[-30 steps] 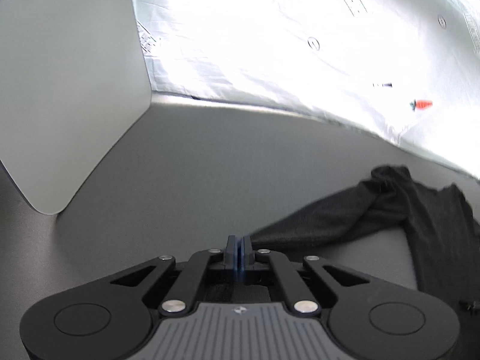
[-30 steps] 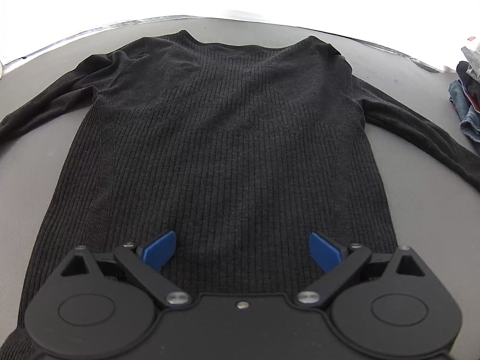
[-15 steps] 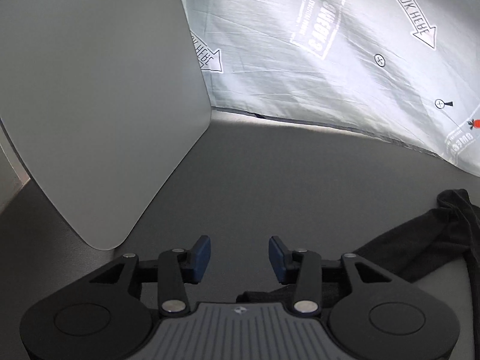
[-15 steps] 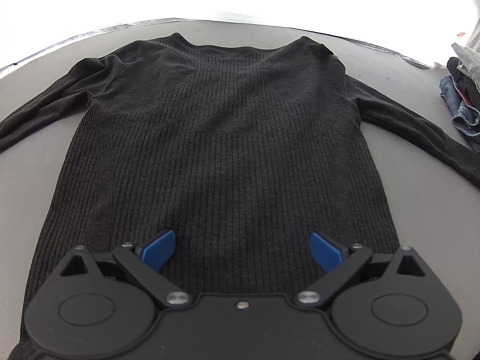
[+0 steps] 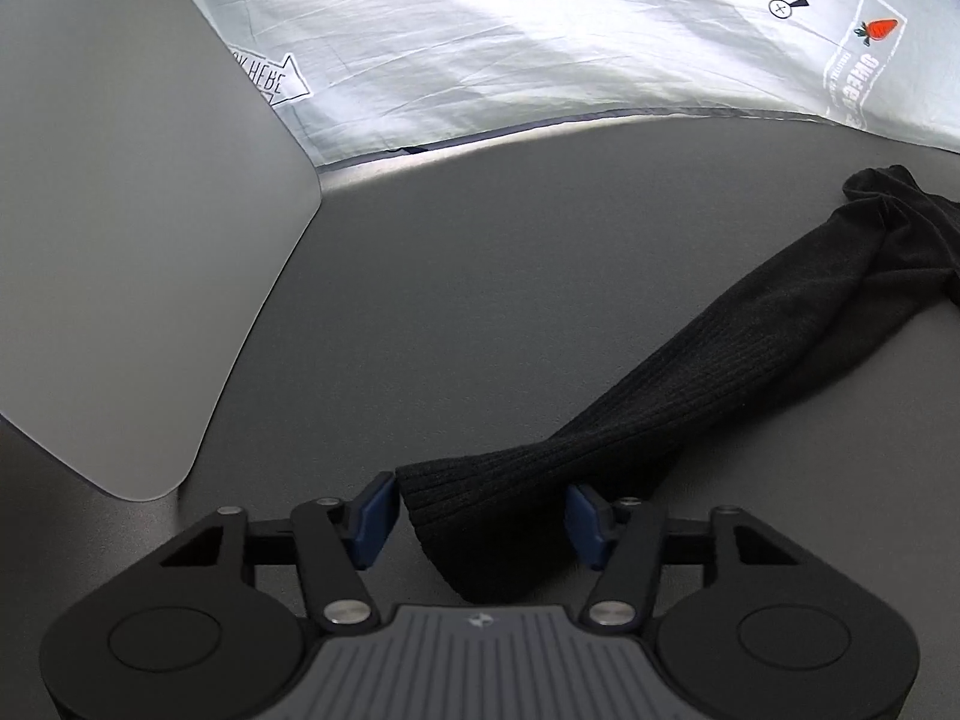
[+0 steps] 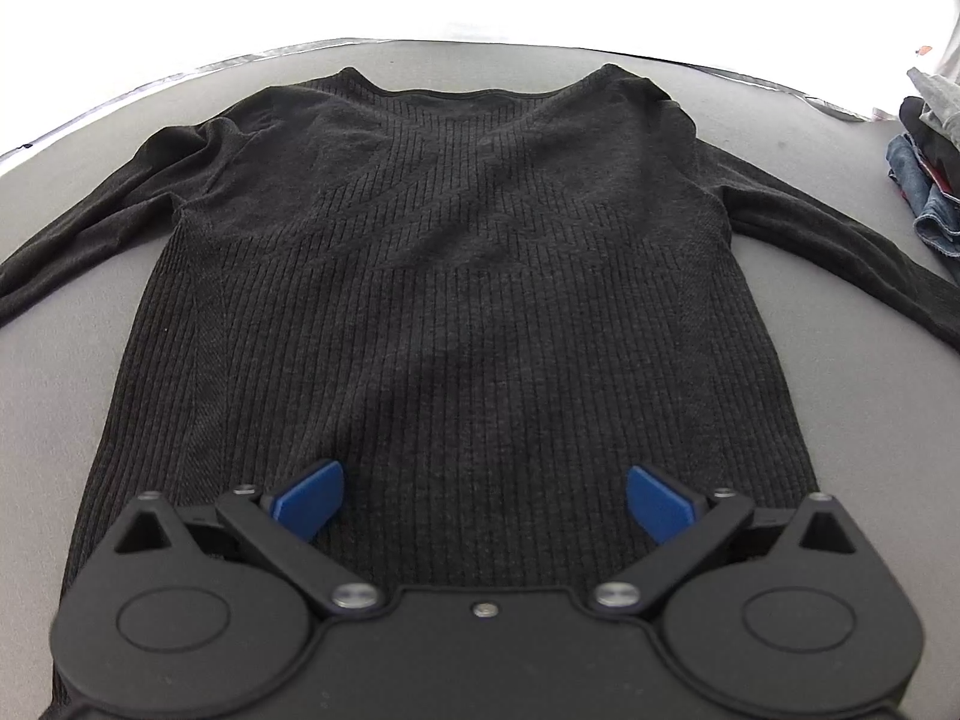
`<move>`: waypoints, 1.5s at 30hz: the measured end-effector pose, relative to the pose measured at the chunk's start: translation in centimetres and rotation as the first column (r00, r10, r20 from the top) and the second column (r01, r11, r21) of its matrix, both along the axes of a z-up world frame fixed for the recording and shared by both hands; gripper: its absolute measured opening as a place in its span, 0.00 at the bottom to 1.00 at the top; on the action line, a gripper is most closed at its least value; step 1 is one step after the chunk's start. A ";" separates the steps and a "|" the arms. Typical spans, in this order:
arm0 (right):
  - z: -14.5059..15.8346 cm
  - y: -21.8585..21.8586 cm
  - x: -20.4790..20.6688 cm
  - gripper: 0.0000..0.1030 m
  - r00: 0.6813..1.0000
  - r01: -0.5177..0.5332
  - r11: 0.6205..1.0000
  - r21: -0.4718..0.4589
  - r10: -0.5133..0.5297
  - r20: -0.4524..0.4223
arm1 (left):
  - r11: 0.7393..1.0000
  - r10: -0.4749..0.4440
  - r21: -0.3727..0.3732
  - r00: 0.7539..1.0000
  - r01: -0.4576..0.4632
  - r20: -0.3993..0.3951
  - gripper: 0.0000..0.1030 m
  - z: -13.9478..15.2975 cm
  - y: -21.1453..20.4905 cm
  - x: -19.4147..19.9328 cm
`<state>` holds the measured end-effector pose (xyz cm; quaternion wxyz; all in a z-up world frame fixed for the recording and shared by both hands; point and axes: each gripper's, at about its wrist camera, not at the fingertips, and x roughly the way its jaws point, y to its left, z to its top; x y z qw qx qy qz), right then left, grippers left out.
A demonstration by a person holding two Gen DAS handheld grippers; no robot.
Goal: Fold clothes
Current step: 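Grasp the sweater sleeve cuff with the left gripper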
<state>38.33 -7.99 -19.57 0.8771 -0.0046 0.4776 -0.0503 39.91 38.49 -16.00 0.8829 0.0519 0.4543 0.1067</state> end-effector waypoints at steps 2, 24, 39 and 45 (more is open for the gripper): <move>-0.1 0.0 -0.1 0.99 1.000 0.006 1.000 0.004 -0.006 0.004 | 0.988 0.125 -0.093 0.992 -0.122 0.031 0.08 0.8 1.9 0.6; -0.3 -0.4 0.0 1.00 0.999 0.037 0.999 0.034 -0.037 0.016 | 0.815 0.473 -0.352 0.879 -0.460 -0.056 0.51 0.4 8.5 -0.8; -0.4 -0.1 -0.2 1.00 0.999 0.037 0.999 0.033 -0.038 0.036 | 0.669 0.649 -0.468 0.761 -0.577 -0.010 0.05 1.0 5.6 1.5; -0.5 -0.1 -0.1 1.00 0.998 0.040 0.999 0.037 -0.042 0.045 | 0.542 0.746 -0.595 0.666 -0.593 0.016 0.06 2.9 6.9 -2.8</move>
